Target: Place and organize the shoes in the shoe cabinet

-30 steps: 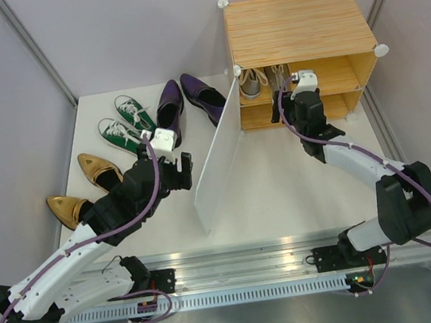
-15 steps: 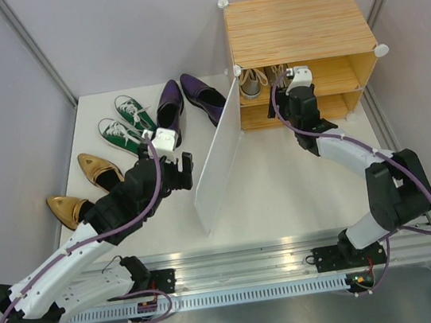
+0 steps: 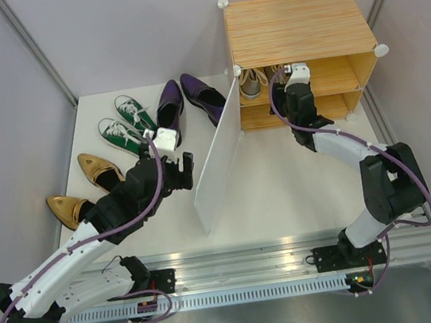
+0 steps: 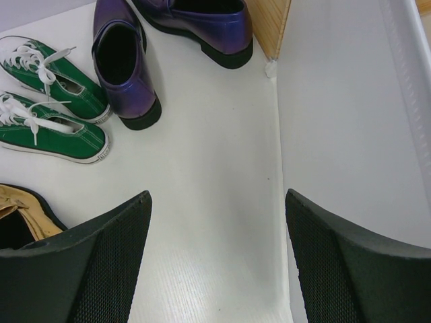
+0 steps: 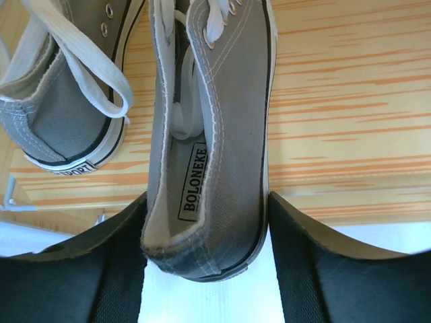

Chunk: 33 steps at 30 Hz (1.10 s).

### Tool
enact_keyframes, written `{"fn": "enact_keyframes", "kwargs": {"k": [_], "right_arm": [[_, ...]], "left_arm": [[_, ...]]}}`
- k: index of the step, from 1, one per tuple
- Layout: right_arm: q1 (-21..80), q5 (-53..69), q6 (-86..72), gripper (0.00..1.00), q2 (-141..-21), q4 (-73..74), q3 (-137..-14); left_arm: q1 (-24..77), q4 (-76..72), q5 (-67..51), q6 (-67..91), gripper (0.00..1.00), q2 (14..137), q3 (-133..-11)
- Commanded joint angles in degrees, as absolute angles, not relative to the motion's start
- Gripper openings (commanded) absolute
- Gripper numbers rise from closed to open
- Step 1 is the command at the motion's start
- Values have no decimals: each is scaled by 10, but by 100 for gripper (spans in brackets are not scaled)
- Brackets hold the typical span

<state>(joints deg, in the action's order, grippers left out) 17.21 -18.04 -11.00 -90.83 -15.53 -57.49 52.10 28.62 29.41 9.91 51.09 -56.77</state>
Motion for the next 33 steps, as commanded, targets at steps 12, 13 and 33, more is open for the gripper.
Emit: {"fn": "enact_keyframes", "kwargs": {"k": [12,13,33], "right_arm": [[153,-192,-92,27,-919,-167,-647],[152,-192,-91,27,-921,-168,-651],[130,-167,-52,17,-985,-282,-637]], "left_arm": [[519,276,288,81,84,517,-566],[519,277,288,81,84,517,-566],[519,281,301,78,84,529,-568]]}}
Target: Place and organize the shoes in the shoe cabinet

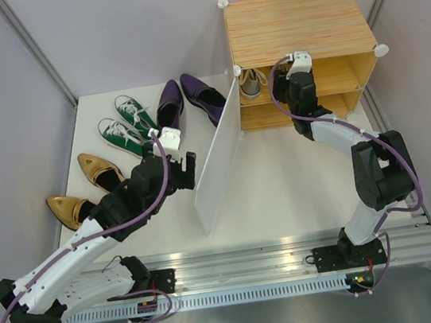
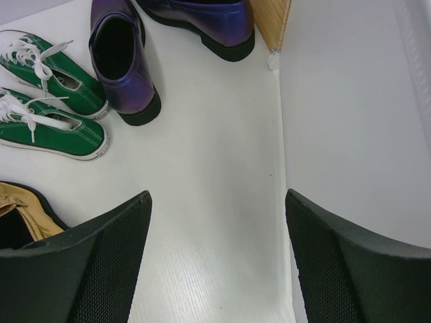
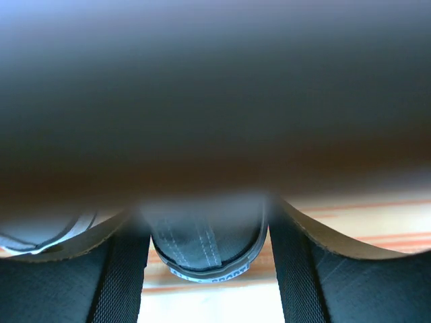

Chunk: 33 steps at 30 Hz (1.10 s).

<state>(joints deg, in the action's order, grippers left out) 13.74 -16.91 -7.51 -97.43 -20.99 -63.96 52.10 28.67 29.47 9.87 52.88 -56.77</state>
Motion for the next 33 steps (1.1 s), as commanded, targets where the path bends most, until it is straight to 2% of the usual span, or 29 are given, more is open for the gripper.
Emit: {"fn": "enact_keyframes", "kwargs": {"k": [1,20,33], "right_arm": [[130,-164,-48,16,-988,-286,-638],[131,-55,-40,15,-1019,-315,-627],[154,-34,-33,15,-1031,-303,-642]], "left_arm": [[519,282,301,78,84,530,-568],[519,284,297,76,84,530,-570],[519,285,294,76,84,526,-571]]}}
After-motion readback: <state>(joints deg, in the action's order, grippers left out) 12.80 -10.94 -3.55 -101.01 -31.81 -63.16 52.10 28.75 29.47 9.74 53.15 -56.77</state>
